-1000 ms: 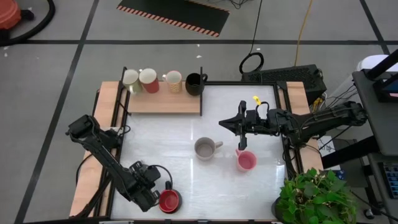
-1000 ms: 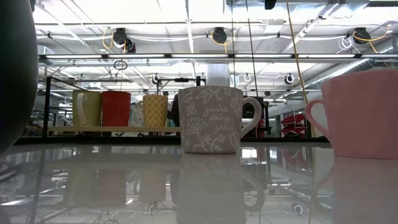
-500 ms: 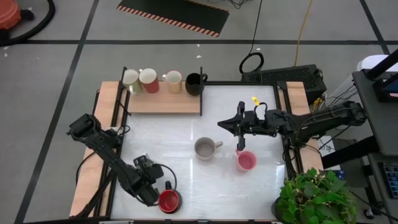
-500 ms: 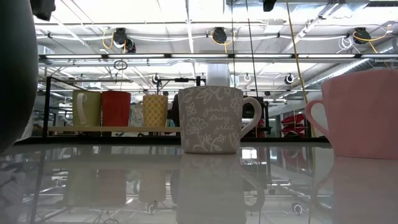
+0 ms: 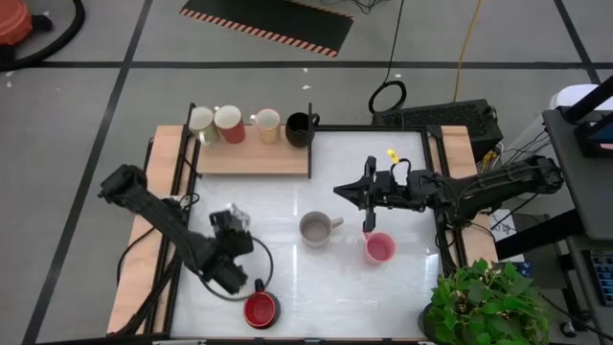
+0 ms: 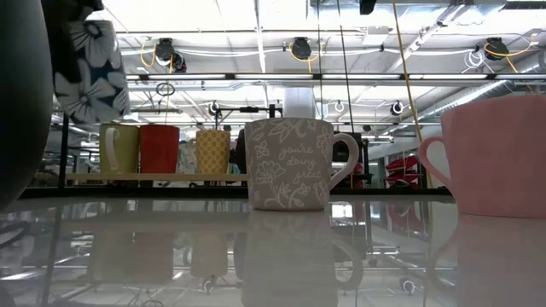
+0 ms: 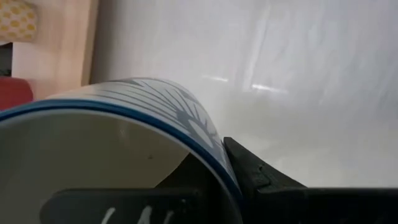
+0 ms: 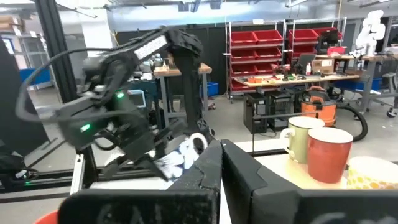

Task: Place coffee mugs
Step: Put the blue patterned mug on the shelf, then put the gray patterned mug on the shelf

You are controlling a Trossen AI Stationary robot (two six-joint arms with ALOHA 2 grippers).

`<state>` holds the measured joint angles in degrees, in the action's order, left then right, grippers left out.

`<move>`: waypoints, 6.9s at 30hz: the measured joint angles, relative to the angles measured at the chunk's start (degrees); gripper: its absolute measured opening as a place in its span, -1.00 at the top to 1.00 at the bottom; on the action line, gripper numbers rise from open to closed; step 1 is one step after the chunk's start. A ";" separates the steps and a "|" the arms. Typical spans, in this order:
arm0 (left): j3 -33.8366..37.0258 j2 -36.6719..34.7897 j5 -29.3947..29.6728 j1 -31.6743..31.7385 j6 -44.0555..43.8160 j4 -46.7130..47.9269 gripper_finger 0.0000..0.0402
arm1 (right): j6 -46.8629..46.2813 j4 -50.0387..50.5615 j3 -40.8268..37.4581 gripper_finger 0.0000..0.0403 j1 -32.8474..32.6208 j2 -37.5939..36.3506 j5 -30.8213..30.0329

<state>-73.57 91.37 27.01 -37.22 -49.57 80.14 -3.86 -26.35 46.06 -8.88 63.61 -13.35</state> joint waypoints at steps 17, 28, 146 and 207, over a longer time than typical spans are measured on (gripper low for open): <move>0.07 -16.73 0.10 20.19 15.77 1.20 0.86 | -1.43 -0.41 0.00 0.98 -0.22 0.00 0.11; 0.07 -17.31 -1.54 31.61 22.03 1.29 0.86 | -1.48 -0.39 0.00 0.98 -1.70 0.00 0.14; 27.79 -28.98 -10.48 76.90 52.42 -23.26 0.86 | 2.99 -3.02 0.00 0.98 -1.58 -0.02 -0.11; 20.26 -29.33 3.10 54.60 37.33 -23.75 -0.42 | 3.06 -2.97 0.00 0.98 -1.58 -0.02 -0.08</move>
<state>-53.31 62.04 30.11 17.38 -12.24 56.39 -0.80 -29.32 46.06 -10.46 63.59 -13.43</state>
